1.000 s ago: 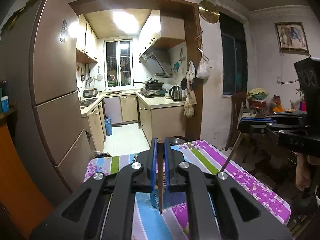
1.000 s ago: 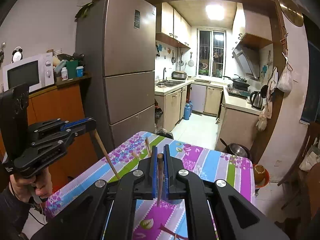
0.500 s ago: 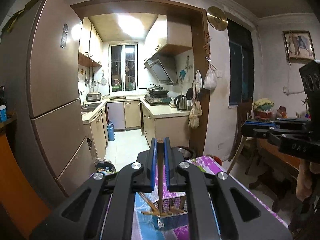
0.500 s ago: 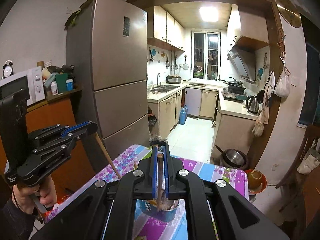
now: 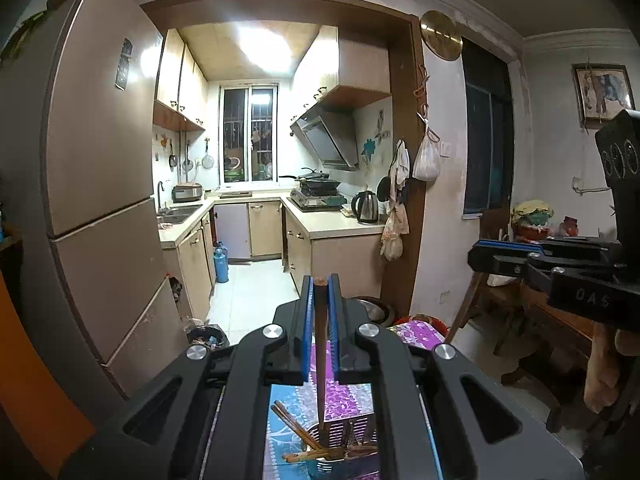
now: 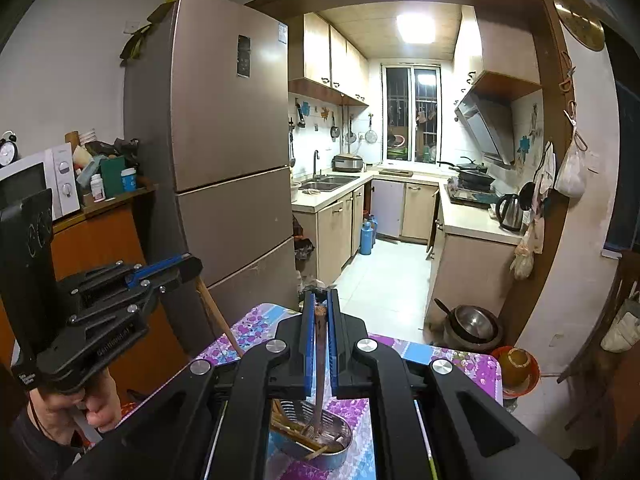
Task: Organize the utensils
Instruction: 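Lower the chopstick into the holder and open the right gripper, then raise the open right gripper and move it back over the table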
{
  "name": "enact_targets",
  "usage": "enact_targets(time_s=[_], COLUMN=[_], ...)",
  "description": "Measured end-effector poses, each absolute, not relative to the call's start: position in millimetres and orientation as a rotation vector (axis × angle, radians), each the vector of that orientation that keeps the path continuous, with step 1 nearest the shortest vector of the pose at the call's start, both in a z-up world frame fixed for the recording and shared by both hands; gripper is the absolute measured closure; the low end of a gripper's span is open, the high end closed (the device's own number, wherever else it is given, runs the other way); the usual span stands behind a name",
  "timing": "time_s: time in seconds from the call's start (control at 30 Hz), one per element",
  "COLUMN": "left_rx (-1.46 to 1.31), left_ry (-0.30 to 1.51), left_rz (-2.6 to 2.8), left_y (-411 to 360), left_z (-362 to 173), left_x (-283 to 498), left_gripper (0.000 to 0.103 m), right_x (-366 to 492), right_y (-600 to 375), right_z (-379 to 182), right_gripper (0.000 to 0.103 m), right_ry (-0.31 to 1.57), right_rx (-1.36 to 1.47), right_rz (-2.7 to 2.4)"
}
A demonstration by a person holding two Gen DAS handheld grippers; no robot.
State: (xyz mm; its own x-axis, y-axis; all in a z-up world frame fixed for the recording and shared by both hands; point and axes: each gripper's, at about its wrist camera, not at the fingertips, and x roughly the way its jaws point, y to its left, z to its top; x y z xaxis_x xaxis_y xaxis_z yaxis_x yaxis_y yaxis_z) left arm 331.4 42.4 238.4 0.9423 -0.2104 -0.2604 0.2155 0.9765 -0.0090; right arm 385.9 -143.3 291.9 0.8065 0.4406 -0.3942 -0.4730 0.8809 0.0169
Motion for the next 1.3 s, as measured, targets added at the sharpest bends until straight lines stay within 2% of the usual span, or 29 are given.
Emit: enact_targets(time_s=[0.77, 0.8, 0.87, 0.9, 1.3], left_rx=[0.001, 0.001, 0.005, 0.013, 0.011], left_ry=[0.362, 0.365, 0.355, 0.335, 0.297], left_rz=[-0.242, -0.241, -0.236, -0.224, -0.206], left_y=[36.0, 36.4, 35.3, 35.0, 43.7], left_z=[190.8, 190.0, 190.4, 191.8, 209.3], left_x=[372.9, 373.5, 372.3, 369.7, 348.8], left_gripper=[0.096, 0.09, 0.048, 0.043, 0.041], right_x=[423.0, 422.9, 422.9, 422.4, 396.6], right_y=[-133.1, -133.2, -134.5, -135.3, -150.6], right_z=[219.6, 219.3, 219.8, 220.6, 243.6], right_gripper=[0.096, 0.096, 0.096, 0.095, 0.095], right_ry=[0.483, 0.482, 0.482, 0.48, 0.416], right_rx=[-0.092, -0.09, -0.09, -0.092, -0.088], right_rz=[0.478, 0.48, 0.481, 0.48, 0.467])
